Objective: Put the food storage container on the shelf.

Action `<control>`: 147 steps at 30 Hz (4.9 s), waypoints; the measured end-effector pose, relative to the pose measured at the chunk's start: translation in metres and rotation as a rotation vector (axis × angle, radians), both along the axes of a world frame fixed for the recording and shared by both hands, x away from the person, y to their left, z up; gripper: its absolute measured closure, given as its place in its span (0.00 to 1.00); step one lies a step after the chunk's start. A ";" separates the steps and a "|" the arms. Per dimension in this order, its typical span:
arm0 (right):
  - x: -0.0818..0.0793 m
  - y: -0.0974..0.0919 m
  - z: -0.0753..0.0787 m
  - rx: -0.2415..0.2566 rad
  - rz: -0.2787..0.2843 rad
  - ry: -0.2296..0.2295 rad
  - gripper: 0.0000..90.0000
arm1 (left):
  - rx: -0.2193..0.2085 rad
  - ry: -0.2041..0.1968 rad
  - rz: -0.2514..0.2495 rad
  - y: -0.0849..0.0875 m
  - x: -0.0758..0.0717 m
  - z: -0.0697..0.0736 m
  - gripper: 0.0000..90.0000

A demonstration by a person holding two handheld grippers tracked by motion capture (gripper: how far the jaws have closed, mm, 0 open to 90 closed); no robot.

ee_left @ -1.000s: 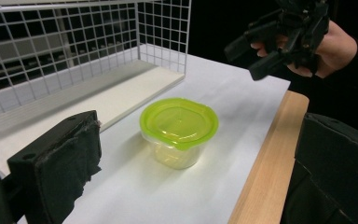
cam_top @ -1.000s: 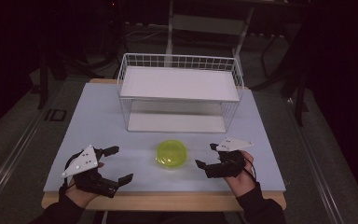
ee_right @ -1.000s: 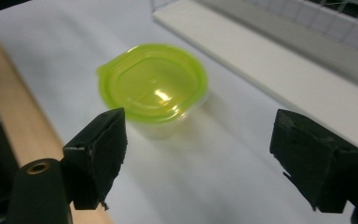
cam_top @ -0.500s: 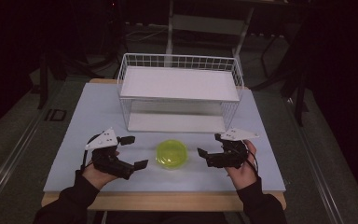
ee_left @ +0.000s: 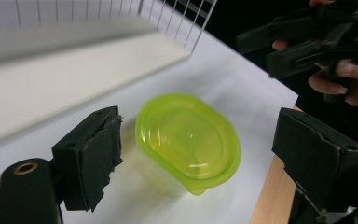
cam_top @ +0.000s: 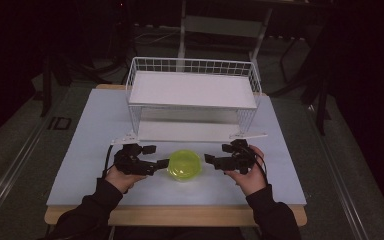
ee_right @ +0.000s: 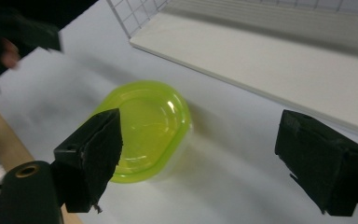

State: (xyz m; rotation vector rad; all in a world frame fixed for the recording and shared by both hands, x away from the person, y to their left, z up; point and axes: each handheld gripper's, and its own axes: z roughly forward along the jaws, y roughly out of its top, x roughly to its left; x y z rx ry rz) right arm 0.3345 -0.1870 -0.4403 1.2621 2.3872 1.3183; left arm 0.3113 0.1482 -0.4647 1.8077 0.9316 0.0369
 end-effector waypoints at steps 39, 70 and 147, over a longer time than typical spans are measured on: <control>0.020 0.024 -0.046 0.098 0.020 0.394 0.86 | -0.094 0.363 0.035 -0.016 0.004 -0.046 0.87; 0.005 0.026 0.065 0.130 0.034 0.107 0.89 | -0.123 0.167 0.063 -0.011 0.000 0.061 0.92; 0.153 0.030 0.152 0.147 -0.109 0.232 0.75 | -0.088 0.151 0.238 -0.028 0.144 0.140 0.78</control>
